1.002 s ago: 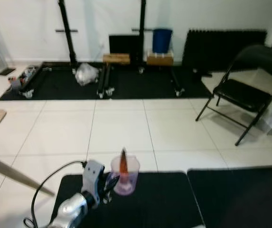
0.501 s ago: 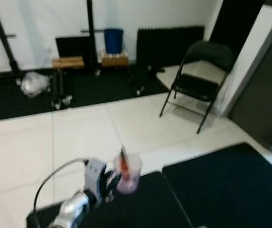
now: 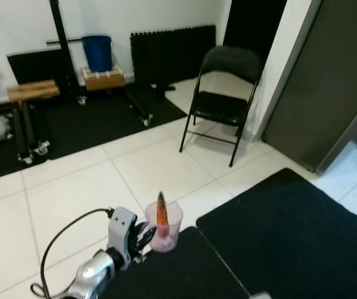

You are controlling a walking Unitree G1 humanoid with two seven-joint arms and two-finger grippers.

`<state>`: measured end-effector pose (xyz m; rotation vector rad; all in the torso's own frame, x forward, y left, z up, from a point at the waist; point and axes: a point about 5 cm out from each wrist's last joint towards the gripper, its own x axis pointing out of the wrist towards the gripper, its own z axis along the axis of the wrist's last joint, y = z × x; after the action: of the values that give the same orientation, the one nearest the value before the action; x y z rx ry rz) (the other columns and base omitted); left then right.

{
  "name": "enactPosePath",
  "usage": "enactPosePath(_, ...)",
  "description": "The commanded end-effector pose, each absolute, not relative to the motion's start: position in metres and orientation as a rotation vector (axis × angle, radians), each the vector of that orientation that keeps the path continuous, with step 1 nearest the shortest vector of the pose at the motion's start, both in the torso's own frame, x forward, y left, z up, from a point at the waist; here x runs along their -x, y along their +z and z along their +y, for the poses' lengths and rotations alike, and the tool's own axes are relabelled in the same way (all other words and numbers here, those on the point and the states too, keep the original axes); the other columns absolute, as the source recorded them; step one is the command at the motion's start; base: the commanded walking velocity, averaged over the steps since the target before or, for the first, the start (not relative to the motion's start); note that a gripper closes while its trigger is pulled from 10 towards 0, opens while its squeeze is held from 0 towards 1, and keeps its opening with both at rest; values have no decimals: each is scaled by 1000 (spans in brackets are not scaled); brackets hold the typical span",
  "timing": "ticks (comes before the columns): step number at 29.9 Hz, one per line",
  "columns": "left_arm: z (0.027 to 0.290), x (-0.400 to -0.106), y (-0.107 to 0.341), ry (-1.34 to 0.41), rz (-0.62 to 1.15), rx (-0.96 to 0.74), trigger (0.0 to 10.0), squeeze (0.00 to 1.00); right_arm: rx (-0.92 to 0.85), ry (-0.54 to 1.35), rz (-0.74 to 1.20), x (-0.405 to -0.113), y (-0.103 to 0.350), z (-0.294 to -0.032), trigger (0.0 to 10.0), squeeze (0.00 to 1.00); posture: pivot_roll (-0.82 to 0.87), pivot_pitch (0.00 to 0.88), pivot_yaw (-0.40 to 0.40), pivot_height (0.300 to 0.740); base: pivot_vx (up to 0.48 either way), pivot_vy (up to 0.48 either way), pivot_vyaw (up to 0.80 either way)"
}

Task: Restocking fridge

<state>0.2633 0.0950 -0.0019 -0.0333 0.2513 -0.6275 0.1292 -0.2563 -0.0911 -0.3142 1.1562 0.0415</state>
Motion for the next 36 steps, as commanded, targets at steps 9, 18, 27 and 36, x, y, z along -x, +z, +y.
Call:
enactPosePath(9, 104, -258, -11, -596, 304, -5, 10000, 0, 316, 46, 1183, -120, -94, -257, 10000, 0, -2, 0, -28, 740, 0, 0, -781)
enactPosePath(18, 104, -257, -12, -585, 301, -11, 10000, 0, 320, 49, 1181, -121, -94, -257, 10000, 0, -3, 0, -28, 740, 0, 0, -781)
enactPosePath(27, 98, -270, 5, -597, 209, -17, 10000, 0, 318, 40, 1170, -121, -93, -258, 10000, 0, -5, 0, -33, 740, 0, 0, -174)
enactPosePath(36, 94, -274, 12, -619, 166, -24, 10000, 0, 317, 37, 1166, -121, -93, -258, 10000, 0, -9, 0, -35, 740, 228, 0, 0)
